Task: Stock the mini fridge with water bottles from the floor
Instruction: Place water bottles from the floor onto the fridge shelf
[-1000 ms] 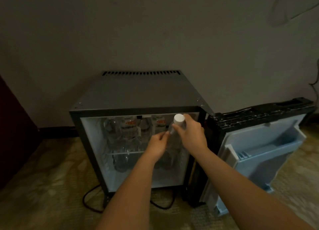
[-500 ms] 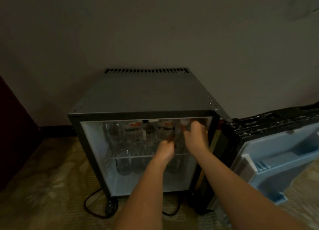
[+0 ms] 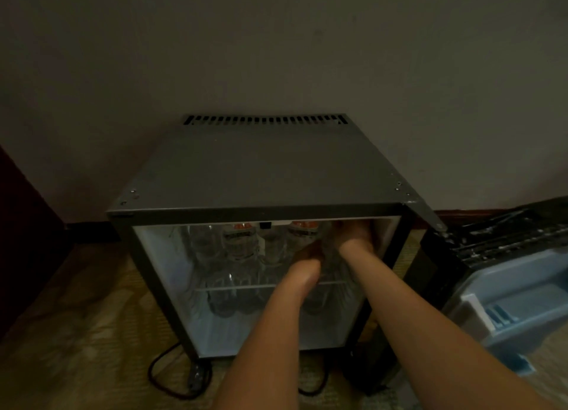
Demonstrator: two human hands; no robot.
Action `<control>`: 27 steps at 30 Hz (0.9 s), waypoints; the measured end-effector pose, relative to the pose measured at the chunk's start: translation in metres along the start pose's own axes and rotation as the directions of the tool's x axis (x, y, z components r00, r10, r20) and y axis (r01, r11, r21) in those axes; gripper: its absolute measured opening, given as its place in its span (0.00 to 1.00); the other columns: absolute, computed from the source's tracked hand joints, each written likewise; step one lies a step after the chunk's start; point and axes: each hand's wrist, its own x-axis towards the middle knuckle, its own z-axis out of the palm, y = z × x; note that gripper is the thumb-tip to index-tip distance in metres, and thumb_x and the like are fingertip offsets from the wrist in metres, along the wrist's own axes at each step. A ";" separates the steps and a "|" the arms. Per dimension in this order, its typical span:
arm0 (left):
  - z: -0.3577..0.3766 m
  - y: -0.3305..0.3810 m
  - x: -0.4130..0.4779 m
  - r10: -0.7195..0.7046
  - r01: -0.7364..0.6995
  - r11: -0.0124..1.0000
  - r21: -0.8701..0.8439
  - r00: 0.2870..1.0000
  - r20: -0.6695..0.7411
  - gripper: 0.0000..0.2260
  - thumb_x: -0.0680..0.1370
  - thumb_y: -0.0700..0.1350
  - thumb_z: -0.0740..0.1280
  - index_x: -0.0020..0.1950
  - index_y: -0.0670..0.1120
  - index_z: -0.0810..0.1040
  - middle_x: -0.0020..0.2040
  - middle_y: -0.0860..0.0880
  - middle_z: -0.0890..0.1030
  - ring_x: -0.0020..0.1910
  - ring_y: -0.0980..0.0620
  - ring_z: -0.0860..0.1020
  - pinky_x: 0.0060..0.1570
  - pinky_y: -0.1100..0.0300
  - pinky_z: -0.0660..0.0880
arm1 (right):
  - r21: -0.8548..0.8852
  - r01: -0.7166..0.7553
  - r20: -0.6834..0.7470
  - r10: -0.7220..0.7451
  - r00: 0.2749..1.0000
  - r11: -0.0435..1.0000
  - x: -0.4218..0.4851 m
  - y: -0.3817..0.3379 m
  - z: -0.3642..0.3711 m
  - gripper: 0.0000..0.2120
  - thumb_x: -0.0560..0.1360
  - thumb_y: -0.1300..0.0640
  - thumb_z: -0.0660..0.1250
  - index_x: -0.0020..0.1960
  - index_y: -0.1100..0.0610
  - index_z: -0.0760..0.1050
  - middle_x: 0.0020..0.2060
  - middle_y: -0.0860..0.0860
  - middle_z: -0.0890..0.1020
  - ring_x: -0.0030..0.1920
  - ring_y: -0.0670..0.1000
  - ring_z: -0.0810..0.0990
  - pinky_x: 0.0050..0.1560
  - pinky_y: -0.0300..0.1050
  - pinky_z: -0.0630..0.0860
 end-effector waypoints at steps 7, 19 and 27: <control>-0.002 0.008 -0.007 0.016 -0.015 0.999 0.050 1.000 -0.006 0.14 0.82 0.46 0.54 0.64 0.45 0.73 0.64 0.41 0.75 0.63 0.43 0.73 0.66 0.47 0.70 | -0.027 0.067 -0.024 -0.068 0.997 0.997 -0.006 -0.003 -0.002 0.17 0.81 0.53 0.57 0.67 0.58 0.69 0.66 0.56 0.72 0.66 0.56 0.70 0.66 0.45 0.65; -0.015 -0.007 -0.063 0.020 -0.023 0.988 0.155 1.000 0.020 0.14 0.82 0.46 0.54 0.43 0.43 0.75 0.44 0.43 0.76 0.38 0.50 0.74 0.30 0.66 0.70 | -0.241 0.196 0.090 -0.179 0.980 0.951 -0.061 0.019 -0.021 0.13 0.77 0.58 0.61 0.58 0.63 0.76 0.58 0.61 0.78 0.59 0.59 0.77 0.57 0.45 0.74; -0.012 -0.002 -0.144 0.026 -0.044 0.939 0.340 0.998 0.055 0.12 0.82 0.49 0.54 0.46 0.46 0.72 0.37 0.51 0.72 0.34 0.56 0.71 0.32 0.63 0.65 | -0.325 0.201 0.306 -0.099 0.947 0.924 -0.133 0.028 -0.079 0.12 0.77 0.61 0.61 0.57 0.63 0.77 0.51 0.62 0.80 0.51 0.61 0.83 0.51 0.54 0.81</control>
